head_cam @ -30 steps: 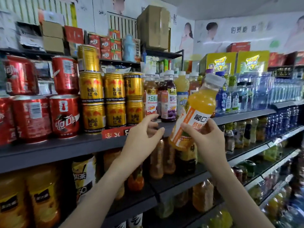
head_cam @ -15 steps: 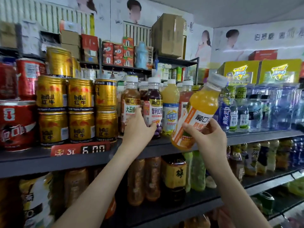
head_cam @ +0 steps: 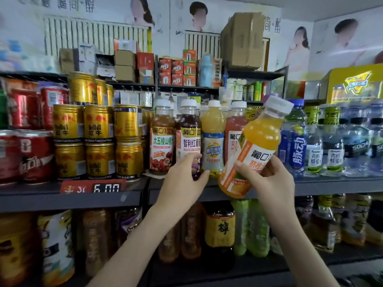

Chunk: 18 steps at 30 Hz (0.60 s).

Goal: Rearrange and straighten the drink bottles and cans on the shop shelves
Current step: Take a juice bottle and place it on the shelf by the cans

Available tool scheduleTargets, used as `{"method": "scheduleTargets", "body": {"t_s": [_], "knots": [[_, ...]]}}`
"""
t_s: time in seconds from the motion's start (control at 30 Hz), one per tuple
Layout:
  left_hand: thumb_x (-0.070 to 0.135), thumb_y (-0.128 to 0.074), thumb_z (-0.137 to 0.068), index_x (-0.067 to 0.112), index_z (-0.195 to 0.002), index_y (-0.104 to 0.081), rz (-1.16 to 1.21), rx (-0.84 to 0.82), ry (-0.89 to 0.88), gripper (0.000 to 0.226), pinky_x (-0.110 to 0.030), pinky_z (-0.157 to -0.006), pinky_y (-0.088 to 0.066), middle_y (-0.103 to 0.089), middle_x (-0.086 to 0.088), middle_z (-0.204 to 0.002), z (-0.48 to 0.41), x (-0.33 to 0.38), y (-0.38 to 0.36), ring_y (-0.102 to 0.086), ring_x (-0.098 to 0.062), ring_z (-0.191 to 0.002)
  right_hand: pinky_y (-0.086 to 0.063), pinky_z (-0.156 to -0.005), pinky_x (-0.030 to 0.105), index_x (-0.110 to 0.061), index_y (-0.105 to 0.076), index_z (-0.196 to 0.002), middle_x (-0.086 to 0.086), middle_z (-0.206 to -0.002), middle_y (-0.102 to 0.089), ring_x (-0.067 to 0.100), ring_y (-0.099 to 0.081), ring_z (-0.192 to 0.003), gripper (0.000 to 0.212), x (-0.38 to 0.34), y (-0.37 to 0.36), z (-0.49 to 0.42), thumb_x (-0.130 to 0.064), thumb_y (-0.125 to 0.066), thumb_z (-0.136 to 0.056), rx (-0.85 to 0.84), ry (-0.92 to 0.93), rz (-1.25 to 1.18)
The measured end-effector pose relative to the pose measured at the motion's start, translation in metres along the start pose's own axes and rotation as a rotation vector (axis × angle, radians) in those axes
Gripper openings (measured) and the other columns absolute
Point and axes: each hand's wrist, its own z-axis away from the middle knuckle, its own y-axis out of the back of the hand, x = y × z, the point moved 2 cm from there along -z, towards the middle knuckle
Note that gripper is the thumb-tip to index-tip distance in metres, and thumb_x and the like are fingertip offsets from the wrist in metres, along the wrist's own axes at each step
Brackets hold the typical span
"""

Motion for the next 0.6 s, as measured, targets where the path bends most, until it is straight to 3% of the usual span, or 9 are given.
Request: {"method": "scheduleTargets", "body": {"t_s": [0.17, 0.4, 0.6], "knots": [[0.030, -0.061, -0.091, 0.027, -0.135, -0.045, -0.035, -0.026, -0.084, 0.048, -0.031, -0.098, -0.047, -0.052, 0.008, -0.132, -0.012, 0.010, -0.015, -0.054, -0.008, -0.114, -0.051, -0.073, 0.022, -0.028, -0.066, -0.097, -0.021, -0.087, -0.072, -0.004, -0.067, -0.081, 0.031, 0.000, 0.022, 0.001, -0.029, -0.082, -0.070, 0.103, 0.018, 0.066], [0.033, -0.059, -0.091, 0.030, -0.135, -0.044, -0.012, -0.051, -0.148, 0.046, -0.030, -0.094, -0.047, -0.053, 0.008, -0.131, -0.023, 0.047, -0.065, -0.054, -0.011, -0.113, -0.052, -0.073, 0.022, -0.029, -0.066, -0.092, -0.017, -0.084, -0.072, -0.006, -0.066, -0.077, 0.028, 0.003, 0.077, -0.020, -0.033, -0.082, -0.070, 0.207, 0.022, 0.159], [0.039, -0.057, -0.091, 0.022, -0.141, -0.034, -0.091, 0.000, -0.056, 0.058, -0.030, -0.093, -0.043, -0.048, 0.001, -0.138, -0.048, 0.078, -0.117, -0.050, -0.019, -0.121, -0.052, -0.070, 0.021, -0.026, -0.065, -0.094, -0.015, -0.086, -0.070, -0.002, -0.065, -0.079, 0.032, 0.016, 0.121, -0.051, -0.035, -0.083, -0.069, 0.204, 0.002, 0.193]]}}
